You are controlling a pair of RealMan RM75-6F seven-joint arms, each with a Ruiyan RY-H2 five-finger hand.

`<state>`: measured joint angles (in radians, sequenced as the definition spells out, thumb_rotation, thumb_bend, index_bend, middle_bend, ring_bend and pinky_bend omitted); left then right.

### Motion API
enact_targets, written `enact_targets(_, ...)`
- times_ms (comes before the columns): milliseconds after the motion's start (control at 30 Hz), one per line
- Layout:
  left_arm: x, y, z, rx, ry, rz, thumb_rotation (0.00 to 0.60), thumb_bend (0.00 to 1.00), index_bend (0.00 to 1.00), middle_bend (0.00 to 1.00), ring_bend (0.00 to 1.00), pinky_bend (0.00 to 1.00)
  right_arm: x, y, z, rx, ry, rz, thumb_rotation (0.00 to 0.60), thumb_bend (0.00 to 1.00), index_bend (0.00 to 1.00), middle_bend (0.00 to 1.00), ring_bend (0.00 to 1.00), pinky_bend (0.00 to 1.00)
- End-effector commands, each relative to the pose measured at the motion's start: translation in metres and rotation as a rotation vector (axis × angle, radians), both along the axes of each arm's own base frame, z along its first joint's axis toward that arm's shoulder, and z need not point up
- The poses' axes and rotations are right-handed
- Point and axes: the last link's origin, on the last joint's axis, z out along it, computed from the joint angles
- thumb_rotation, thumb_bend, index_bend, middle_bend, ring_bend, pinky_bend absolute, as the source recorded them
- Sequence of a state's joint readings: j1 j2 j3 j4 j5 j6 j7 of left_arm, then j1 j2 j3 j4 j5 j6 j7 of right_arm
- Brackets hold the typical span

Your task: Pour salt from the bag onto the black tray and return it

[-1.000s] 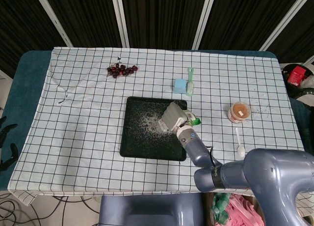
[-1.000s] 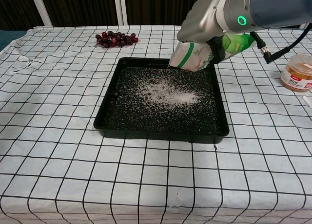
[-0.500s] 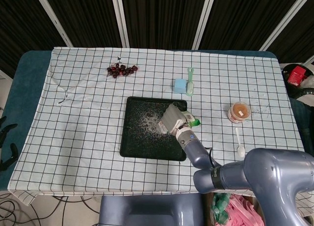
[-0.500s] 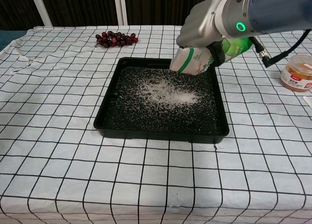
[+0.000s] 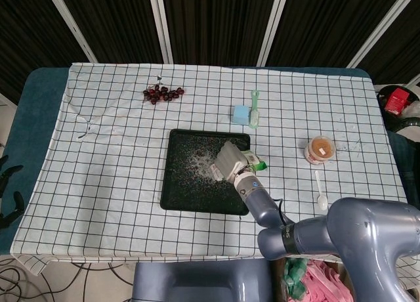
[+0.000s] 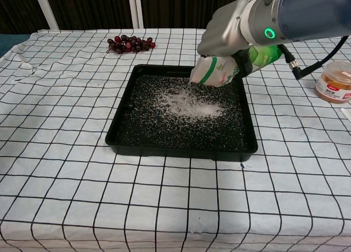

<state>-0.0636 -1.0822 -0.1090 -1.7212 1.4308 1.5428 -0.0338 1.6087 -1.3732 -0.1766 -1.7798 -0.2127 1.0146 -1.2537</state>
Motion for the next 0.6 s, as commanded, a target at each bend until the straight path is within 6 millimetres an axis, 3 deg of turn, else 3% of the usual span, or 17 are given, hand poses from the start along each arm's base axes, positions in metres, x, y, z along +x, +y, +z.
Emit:
enact_targets(33,0.000,0.000,0.000,0.000,0.001,0.000,0.600,0.65,0.20,0.03,0.00,0.02,-0.001,-0.001,0.001,0.001,-0.033,-0.023,0.600,0.38,0.33,0.37,0.47,0.41)
enact_targets(300,0.000,0.000,0.000,0.000,0.003,0.000,0.600,0.65,0.20,0.03,0.00,0.02,-0.003,-0.002,0.007,0.076,-0.363,-0.231,0.600,0.38,0.33,0.37,0.48,0.41)
enact_targets(600,0.000,0.000,0.000,0.001,0.004,-0.001,0.600,0.65,0.20,0.03,0.00,0.02,-0.024,-0.008,0.008,0.156,-0.714,-0.428,0.600,0.38,0.35,0.37,0.48,0.41)
